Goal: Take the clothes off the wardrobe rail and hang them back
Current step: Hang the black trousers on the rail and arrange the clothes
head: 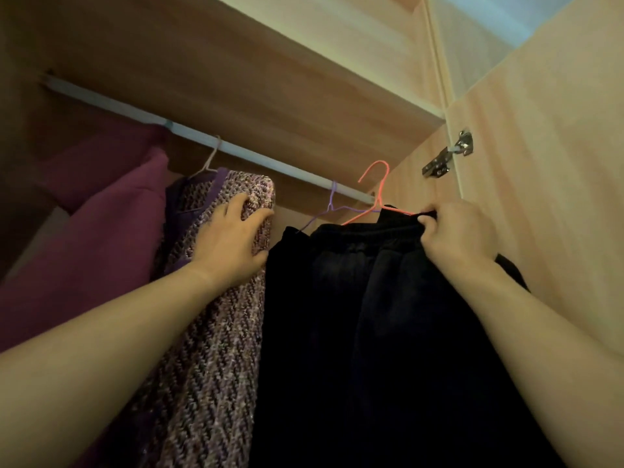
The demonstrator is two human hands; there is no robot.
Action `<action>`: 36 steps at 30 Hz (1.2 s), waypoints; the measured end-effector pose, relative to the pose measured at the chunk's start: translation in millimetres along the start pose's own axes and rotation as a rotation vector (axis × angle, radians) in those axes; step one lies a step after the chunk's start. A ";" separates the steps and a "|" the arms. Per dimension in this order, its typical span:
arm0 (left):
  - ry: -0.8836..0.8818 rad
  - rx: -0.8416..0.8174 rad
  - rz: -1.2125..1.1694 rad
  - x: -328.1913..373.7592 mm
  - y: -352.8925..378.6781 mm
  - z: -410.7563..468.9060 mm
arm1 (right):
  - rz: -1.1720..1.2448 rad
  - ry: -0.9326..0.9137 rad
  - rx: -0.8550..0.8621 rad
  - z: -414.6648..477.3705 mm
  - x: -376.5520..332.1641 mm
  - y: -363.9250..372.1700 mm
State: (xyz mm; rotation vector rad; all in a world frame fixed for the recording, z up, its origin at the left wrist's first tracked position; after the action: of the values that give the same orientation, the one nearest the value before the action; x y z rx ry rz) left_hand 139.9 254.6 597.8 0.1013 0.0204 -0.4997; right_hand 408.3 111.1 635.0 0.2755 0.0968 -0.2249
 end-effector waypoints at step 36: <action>0.192 0.198 -0.259 -50.9 99.2 66.0 | 0.121 -0.041 -0.072 66.9 -119.9 229.1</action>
State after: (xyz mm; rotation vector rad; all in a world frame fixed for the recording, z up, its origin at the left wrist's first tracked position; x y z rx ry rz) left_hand 142.4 358.8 674.8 0.3433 0.1740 -0.7493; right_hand 349.6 332.0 773.3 0.2043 0.0477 -0.1065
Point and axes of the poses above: each hand's wrist, its own z-axis towards the middle knuckle, its own y-axis out of the palm, x = y × z, the point moved 4 cm from there along z, towards the middle knuckle, and after that the axes turned 13 degrees about x, right-handed, at the moved point
